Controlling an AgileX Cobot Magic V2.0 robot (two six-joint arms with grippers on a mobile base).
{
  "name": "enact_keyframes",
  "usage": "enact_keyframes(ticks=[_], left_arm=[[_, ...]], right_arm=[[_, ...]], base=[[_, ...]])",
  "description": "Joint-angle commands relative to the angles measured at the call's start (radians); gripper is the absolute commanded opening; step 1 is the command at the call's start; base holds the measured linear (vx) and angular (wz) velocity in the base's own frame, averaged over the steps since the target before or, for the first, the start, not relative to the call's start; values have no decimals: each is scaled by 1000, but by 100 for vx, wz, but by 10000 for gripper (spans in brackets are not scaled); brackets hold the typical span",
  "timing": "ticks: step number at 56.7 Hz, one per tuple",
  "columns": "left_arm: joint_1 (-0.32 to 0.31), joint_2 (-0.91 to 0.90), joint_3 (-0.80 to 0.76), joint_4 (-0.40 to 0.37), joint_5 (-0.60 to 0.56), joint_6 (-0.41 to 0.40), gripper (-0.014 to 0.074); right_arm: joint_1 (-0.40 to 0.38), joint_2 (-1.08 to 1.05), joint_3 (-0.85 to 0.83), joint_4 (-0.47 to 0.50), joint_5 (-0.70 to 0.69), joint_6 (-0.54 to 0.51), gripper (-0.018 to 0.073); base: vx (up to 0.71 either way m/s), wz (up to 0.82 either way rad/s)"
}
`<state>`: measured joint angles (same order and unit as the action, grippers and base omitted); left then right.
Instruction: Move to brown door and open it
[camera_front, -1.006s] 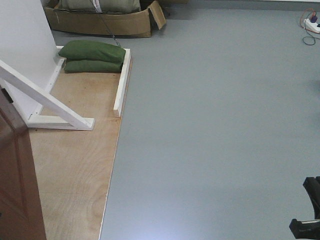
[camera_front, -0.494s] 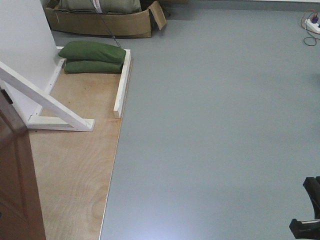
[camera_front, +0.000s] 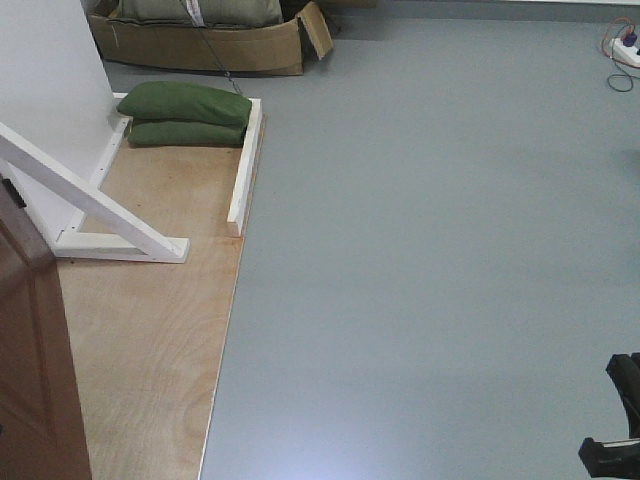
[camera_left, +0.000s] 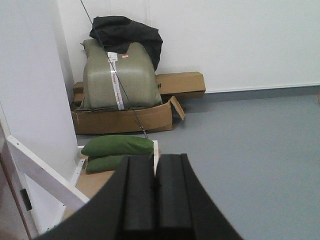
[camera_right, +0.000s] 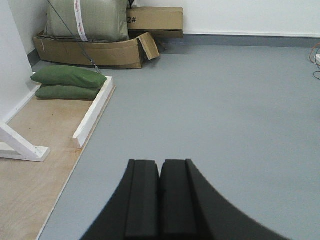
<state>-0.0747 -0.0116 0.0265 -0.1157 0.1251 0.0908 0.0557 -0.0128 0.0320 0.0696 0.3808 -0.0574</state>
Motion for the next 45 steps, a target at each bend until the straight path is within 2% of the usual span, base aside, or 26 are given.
enact_keyframes(ticks=[1,15,20,23,37,45], left_arm=[[-2,6,-44,-8,-103,-8,-3],[-2,181,-224,-73,-149,-36,-3],[-2,211,-271,-94,-212,-35,-3],[-2,216,-286,-94,-286,-35,-3],[-2,217,-287,-75,-866,-22,-3],[-2,217,-287,-92,-1142,40,-3]], right_arm=[[-2,-6,3,-3,-79,-9,0],[-2,-6,3,-3,-81,-9,0],[-2,-6,3,-3,-82,-9,0],[-2,-6,3,-3,-82,-9,0],[-2,-6,3,-3,-82,-9,0],[-2,-6,3,-3,-82,-9,0]], base=[[0,0],[0,0],[0,0],[0,0],[0,0],[0,0]])
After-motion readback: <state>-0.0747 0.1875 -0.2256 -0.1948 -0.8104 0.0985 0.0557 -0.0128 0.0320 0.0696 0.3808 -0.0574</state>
